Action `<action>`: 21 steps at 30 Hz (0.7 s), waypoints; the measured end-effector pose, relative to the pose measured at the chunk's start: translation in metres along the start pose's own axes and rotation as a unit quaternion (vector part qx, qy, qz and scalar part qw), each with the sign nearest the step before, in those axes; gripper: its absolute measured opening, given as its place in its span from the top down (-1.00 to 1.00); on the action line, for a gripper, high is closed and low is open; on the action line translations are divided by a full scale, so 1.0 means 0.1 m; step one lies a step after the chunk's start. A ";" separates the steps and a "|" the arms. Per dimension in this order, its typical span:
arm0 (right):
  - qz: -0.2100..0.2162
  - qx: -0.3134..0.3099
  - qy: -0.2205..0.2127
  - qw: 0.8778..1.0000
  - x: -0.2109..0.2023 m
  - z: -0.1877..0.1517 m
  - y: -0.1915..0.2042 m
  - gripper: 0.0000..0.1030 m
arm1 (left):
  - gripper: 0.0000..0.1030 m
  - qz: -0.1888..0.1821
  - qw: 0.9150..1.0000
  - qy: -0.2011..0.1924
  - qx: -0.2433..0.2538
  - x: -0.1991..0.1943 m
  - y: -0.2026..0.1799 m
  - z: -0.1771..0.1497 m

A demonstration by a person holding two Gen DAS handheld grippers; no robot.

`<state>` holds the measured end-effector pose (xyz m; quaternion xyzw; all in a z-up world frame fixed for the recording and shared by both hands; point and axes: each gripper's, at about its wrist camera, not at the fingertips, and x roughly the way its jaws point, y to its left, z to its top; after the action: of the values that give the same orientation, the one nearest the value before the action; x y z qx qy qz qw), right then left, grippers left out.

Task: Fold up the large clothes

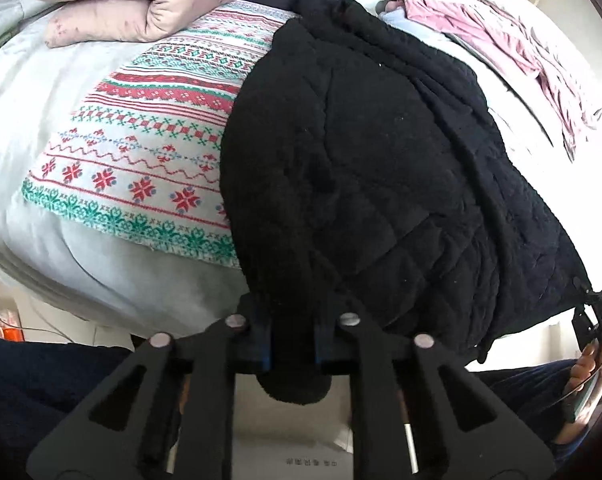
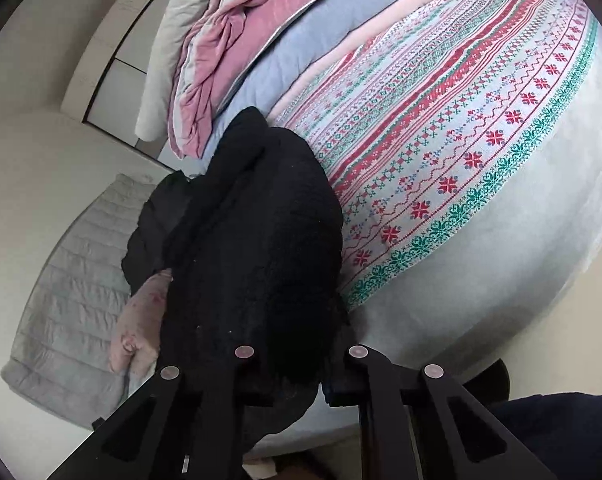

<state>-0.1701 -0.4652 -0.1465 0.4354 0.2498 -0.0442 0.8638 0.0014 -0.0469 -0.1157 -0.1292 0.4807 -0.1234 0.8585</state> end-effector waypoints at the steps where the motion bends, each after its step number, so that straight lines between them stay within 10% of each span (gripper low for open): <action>1: 0.003 -0.003 -0.004 1.000 -0.02 0.00 0.03 0.76 | 0.77 -0.005 1.000 -0.004 -0.006 -0.03 0.01 0.00; 21: 0.156 -0.128 -0.122 0.972 -1.68 -0.30 1.31 0.79 | 0.81 -0.188 0.972 -0.140 0.001 -2.25 -0.39 -0.19</action>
<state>-0.2894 -0.3851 0.0132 0.3463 0.0753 0.0707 0.9324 -0.1325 -0.0100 0.0666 -0.2320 0.3228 -0.2640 0.8788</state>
